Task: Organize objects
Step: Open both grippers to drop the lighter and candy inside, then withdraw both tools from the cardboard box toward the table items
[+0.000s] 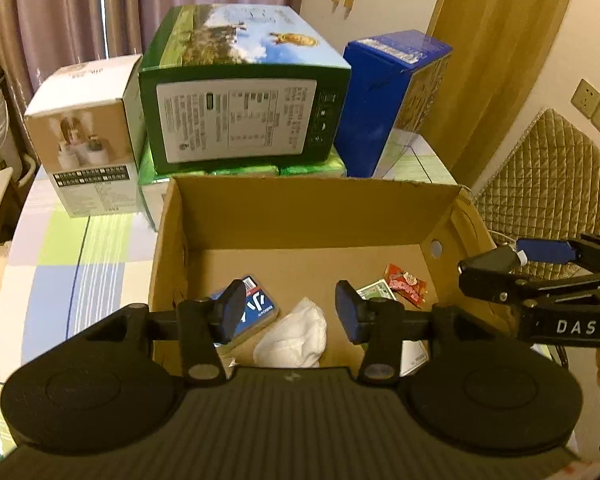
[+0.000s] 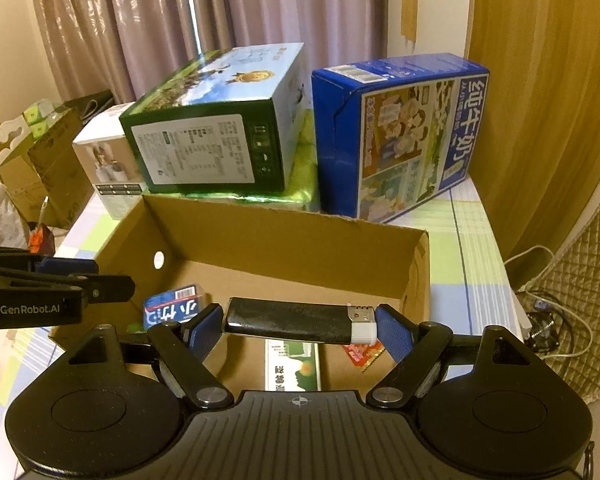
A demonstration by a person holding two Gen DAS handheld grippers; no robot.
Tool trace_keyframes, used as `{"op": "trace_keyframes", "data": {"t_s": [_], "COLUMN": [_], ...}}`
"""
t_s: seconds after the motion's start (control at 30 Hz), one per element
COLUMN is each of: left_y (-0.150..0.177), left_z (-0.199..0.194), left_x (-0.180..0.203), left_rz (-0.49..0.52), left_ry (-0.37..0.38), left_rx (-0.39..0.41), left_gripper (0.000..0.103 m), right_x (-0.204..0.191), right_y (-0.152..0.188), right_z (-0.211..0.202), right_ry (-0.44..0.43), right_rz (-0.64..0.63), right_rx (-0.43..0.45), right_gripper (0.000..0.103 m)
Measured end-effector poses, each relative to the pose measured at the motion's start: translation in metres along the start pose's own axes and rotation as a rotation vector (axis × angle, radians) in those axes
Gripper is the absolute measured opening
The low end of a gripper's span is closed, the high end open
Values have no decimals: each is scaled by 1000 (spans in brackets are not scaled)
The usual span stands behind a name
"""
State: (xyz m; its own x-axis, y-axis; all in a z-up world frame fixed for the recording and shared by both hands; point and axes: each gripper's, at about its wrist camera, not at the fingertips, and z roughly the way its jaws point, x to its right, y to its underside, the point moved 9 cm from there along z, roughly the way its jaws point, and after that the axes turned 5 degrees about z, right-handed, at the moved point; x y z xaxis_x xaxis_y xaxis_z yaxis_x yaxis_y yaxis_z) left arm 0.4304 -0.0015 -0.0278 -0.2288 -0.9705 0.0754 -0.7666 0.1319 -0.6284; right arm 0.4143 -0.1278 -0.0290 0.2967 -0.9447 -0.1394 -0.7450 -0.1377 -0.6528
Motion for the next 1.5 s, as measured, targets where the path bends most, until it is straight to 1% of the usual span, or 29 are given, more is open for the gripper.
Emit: {"op": "trace_keyframes", "data": {"t_s": [0.2,0.4,0.5,0.57,0.6,0.63,0.73,0.97,1.27,1.4,1.5], "left_y": [6,5,6,7,7,9,12,18,24,27,31], "left_z": [3,1,0,0,-1,-1,-2,-6,-22,-36,-49], "left_x": [-3,-4,-5,-7,-8,-9,-13,-16,-13,-10,-6], "left_rz": [2,2,5,1,0,0,2,0,1,0,4], "left_ry": [1,3,2,0,-1,-4,-14,-16,-20,-18,-17], "left_rx": [-7,-1,1,1,1,1,-3,-6,0,8,19], "left_gripper": [43,43,43,46,47,49,50,51,53,53,56], "right_x": [6,5,3,1,1,1,1,4,2,0,-2], "right_y": [4,5,4,1,0,-1,-2,3,11,15,22], "right_z": [4,5,5,5,4,3,1,-2,-18,-30,-41], "right_ry": [1,-5,-23,-53,-60,-67,-71,-63,-55,-63,-66], "right_rz": [8,7,8,12,18,23,15,8,-15,-14,-15], "right_rx": [-5,-5,4,22,26,32,45,30,21,26,24], "right_gripper": [79,79,79,81,87,89,89,89,89,89,89]}}
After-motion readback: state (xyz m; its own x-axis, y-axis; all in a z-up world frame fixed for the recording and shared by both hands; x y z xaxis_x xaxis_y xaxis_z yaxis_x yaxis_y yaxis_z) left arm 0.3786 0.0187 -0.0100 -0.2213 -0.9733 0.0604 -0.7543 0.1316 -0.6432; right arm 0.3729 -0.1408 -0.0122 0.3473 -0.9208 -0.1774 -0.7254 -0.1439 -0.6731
